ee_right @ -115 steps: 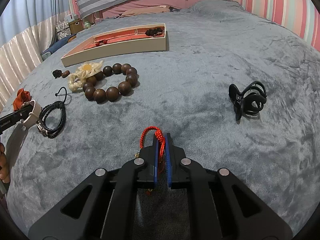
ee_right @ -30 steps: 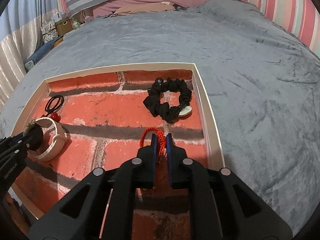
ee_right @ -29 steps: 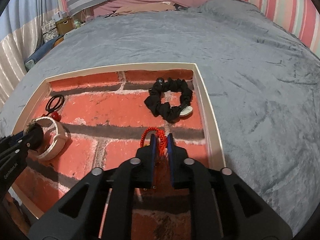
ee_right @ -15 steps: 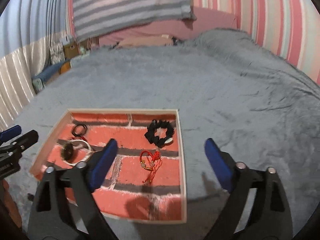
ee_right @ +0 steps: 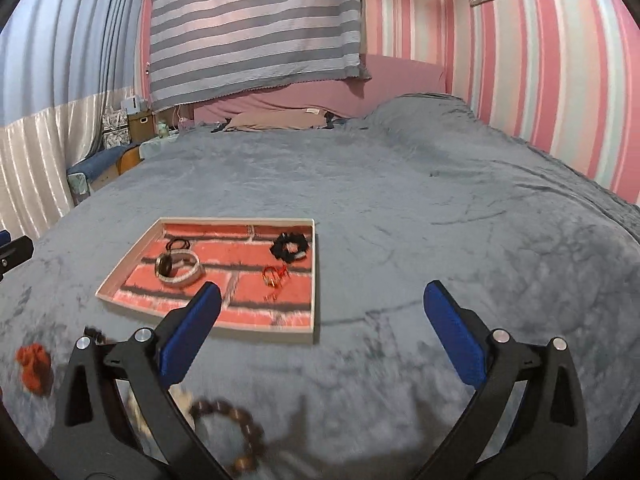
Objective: Organize jewelry
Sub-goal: 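Move left tool to the orange scrunchie while right tool approaches black leather bracelet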
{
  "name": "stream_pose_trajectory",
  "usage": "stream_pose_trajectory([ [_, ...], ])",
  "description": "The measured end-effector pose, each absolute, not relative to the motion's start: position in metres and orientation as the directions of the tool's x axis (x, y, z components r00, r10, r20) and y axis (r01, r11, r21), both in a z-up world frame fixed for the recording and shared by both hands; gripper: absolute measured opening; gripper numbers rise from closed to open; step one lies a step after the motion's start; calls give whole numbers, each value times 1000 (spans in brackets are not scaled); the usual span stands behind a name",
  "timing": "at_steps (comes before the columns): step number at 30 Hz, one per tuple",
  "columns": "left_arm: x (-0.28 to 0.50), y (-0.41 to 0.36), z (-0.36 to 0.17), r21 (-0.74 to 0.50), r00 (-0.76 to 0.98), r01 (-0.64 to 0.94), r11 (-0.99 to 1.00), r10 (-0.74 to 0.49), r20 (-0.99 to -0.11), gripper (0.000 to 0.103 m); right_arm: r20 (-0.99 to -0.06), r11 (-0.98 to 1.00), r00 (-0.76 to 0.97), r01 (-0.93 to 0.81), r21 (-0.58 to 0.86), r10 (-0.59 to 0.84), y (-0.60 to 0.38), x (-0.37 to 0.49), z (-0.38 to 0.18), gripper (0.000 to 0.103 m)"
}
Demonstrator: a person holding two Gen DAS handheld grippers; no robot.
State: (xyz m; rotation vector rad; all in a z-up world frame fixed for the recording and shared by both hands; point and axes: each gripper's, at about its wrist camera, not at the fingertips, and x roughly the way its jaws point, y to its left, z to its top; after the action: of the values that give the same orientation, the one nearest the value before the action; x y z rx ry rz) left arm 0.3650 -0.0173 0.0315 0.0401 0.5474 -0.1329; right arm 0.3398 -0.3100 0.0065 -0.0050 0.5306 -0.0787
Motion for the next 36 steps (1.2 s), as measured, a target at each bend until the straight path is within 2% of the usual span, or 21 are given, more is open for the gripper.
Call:
stream_pose_trajectory([
  [6, 320, -19, 20, -5, 841, 158, 987, -137, -523, 96, -518, 995, 849, 89, -55, -104, -316, 292, -4, 99],
  [17, 278, -4, -26, 34, 817, 135, 990, -92, -569, 96, -563, 996, 823, 93, 11, -71, -297, 239, -41, 99],
  [26, 271, 40, -54, 67, 807, 80, 994, -25, -590, 96, -607, 998, 795, 44, 36, -14, -242, 226, -72, 99],
  [36, 290, 87, -90, 10, 746, 59, 998, -37, -664, 96, -677, 999, 736, 25, 24, -2, -203, 237, -99, 98],
])
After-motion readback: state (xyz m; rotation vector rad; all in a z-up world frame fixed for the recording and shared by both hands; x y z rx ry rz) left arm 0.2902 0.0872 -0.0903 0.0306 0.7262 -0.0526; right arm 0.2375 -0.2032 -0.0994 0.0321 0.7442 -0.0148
